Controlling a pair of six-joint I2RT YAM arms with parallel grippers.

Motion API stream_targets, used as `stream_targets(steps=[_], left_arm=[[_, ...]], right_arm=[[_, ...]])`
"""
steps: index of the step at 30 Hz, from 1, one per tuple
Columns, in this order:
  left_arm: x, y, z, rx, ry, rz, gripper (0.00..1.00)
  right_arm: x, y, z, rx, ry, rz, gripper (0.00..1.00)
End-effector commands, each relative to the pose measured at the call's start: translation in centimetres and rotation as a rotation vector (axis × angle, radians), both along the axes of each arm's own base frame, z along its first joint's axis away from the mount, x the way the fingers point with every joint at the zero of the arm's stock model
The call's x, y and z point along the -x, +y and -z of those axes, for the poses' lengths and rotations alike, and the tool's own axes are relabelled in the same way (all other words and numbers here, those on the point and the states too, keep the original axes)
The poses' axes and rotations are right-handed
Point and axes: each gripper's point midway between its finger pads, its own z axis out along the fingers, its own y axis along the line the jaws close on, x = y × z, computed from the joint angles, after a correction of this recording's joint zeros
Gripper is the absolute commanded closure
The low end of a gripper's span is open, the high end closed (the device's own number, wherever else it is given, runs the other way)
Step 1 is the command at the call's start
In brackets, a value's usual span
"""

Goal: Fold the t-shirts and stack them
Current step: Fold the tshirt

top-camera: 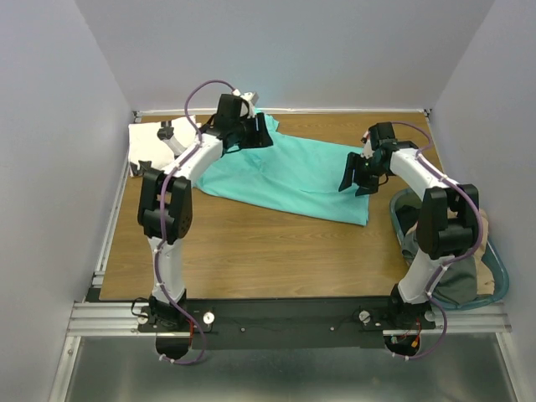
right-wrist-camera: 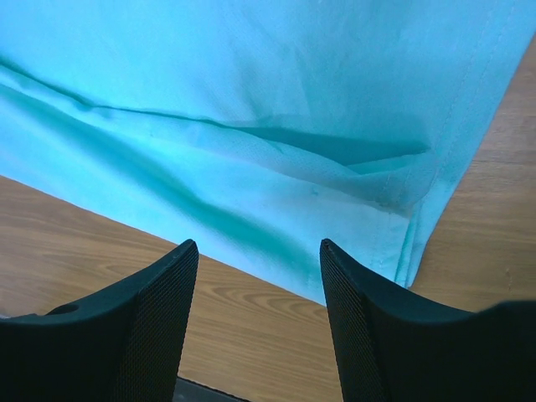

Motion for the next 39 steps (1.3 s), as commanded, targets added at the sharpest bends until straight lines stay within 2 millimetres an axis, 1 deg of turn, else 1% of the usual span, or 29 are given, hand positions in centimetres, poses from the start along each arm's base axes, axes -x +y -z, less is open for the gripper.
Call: stream_targets(steps=[1, 2, 3, 6, 7, 8, 10, 11, 14, 18, 24, 29, 30, 33, 35, 36, 38, 39], left_arm=[[0.5, 3.6, 0.9, -0.036, 0.016, -0.085, 0.38], [1.3, 4.5, 2.7, -0.059, 0.065, -0.106, 0.39], [2.0, 5.9, 4.3, -0.093, 0.109, -0.146, 0.39], [3.0, 7.5, 6.6, -0.143, 0.165, -0.188, 0.39], [3.2, 8.4, 7.3, -0.164, 0.182, -0.217, 0.39], [4.0, 8.9, 8.3, -0.180, 0.212, -0.226, 0.39], [4.3, 9.8, 9.2, -0.206, 0.231, -0.253, 0.39], [4.8, 10.4, 9.9, -0.219, 0.251, -0.264, 0.39], [5.2, 11.5, 10.7, -0.262, 0.263, -0.287, 0.39], [5.7, 12.1, 11.7, -0.281, 0.286, -0.292, 0.39], [6.3, 12.6, 12.3, -0.288, 0.302, -0.303, 0.39], [6.9, 13.0, 12.9, -0.279, 0.321, -0.308, 0.39], [7.1, 13.0, 13.0, -0.281, 0.324, -0.309, 0.39], [7.3, 13.4, 13.1, -0.283, 0.325, -0.322, 0.39], [7.6, 13.7, 13.2, -0.283, 0.334, -0.329, 0.39], [7.7, 13.7, 13.3, -0.281, 0.336, -0.333, 0.39], [8.1, 14.0, 13.4, -0.284, 0.346, -0.343, 0.40], [8.2, 14.2, 13.5, -0.288, 0.349, -0.352, 0.40]], right_arm=[[-1.5, -1.1, -0.6, 0.076, -0.048, 0.026, 0.32], [-1.7, -1.9, -0.5, 0.115, -0.051, 0.052, 0.32], [-1.8, -2.5, -0.4, 0.148, -0.053, 0.079, 0.33], [-2.0, -3.3, 0.1, 0.191, -0.050, 0.110, 0.33], [-2.1, -3.4, 0.2, 0.201, -0.048, 0.115, 0.33], [-2.1, -3.9, 0.7, 0.222, -0.036, 0.126, 0.33], [-2.1, -4.0, 1.1, 0.232, -0.030, 0.132, 0.34], [-2.3, -4.8, 1.3, 0.271, -0.032, 0.150, 0.34], [-2.5, -5.1, 2.0, 0.297, -0.025, 0.153, 0.35], [-3.0, -5.2, 3.1, 0.307, -0.021, 0.150, 0.36], [-3.8, -5.2, 3.5, 0.306, -0.041, 0.148, 0.39], [-4.1, -5.2, 3.8, 0.305, -0.043, 0.140, 0.50], [-4.1, -5.2, 3.7, 0.306, -0.045, 0.141, 0.56], [-3.9, -5.4, 3.7, 0.318, -0.043, 0.147, 0.67], [-3.7, -5.7, 3.9, 0.328, -0.035, 0.150, 0.72], [-3.5, -5.7, 4.0, 0.334, -0.033, 0.152, 0.79], [-3.3, -6.1, 3.8, 0.352, -0.036, 0.172, 0.87], [-2.8, -6.3, 4.0, 0.357, -0.028, 0.175, 0.94]])
